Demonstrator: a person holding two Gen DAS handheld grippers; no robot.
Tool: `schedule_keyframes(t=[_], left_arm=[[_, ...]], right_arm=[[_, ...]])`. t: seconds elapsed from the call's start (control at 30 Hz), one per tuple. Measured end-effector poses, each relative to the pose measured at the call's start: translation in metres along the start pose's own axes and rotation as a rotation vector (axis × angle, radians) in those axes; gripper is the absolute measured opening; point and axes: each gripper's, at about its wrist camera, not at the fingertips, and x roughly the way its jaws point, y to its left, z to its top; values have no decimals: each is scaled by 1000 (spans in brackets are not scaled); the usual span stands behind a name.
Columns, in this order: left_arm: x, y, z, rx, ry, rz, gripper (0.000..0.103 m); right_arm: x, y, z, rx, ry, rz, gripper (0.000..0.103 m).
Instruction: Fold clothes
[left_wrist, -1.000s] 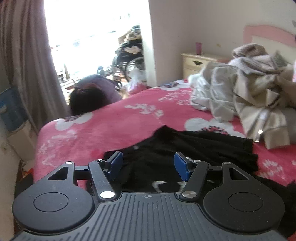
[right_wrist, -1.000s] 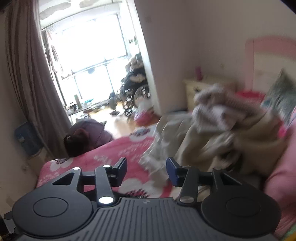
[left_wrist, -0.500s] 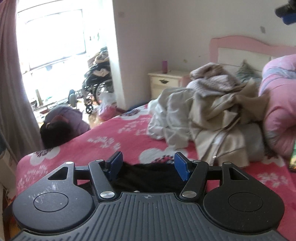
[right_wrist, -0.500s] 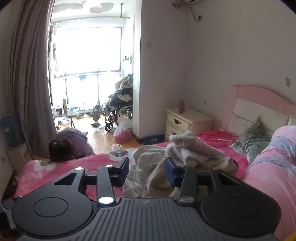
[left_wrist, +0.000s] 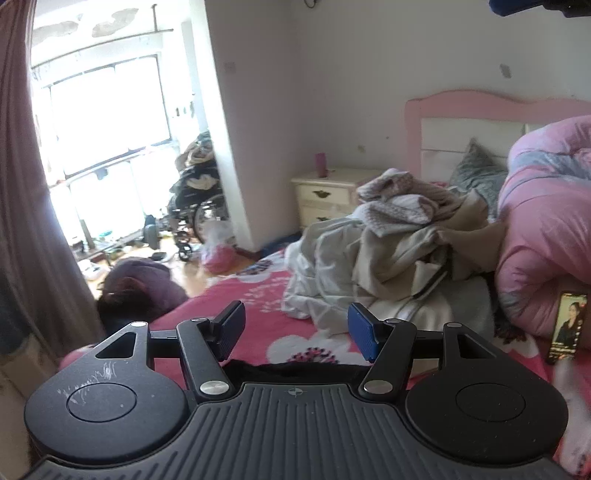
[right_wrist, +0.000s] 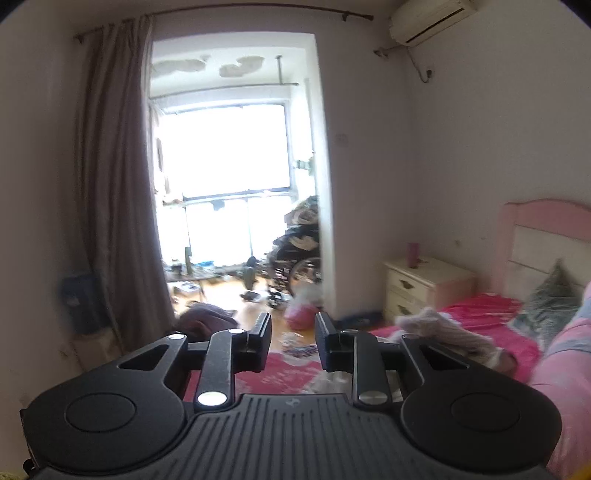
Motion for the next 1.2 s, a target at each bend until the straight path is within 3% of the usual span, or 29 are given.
schedule_keyframes(t=[0.1, 0.33, 0.5, 0.63, 0.8, 0.93, 1.0, 1.03, 1.1, 1.2], left_arm=[[-2, 4, 0, 7, 19, 46, 62], [19, 15, -24, 51, 102, 85, 62], [39, 28, -58, 39, 159, 45, 62], [46, 34, -103, 46, 217, -15, 62], [46, 41, -168, 33, 301, -107, 62], [50, 39, -213, 27, 396, -179, 62], [53, 34, -232, 42, 457, -208, 60], [52, 32, -238, 51, 474, -215, 60], [51, 28, -248, 58, 510, -224, 60], [44, 27, -259, 59, 542, -223, 60]], right_arm=[[7, -5, -5, 21, -1, 52, 28], [65, -23, -36, 54, 72, 118, 25], [102, -36, -67, 29, 117, 166, 25], [145, -26, -105, -67, 162, 278, 25], [213, 3, -180, -151, 341, 477, 25], [243, 13, -270, -189, 587, 626, 25], [237, 20, -312, -282, 719, 725, 25], [224, 29, -326, -395, 750, 787, 25], [195, 44, -347, -557, 748, 885, 27], [171, 66, -368, -609, 795, 965, 28]])
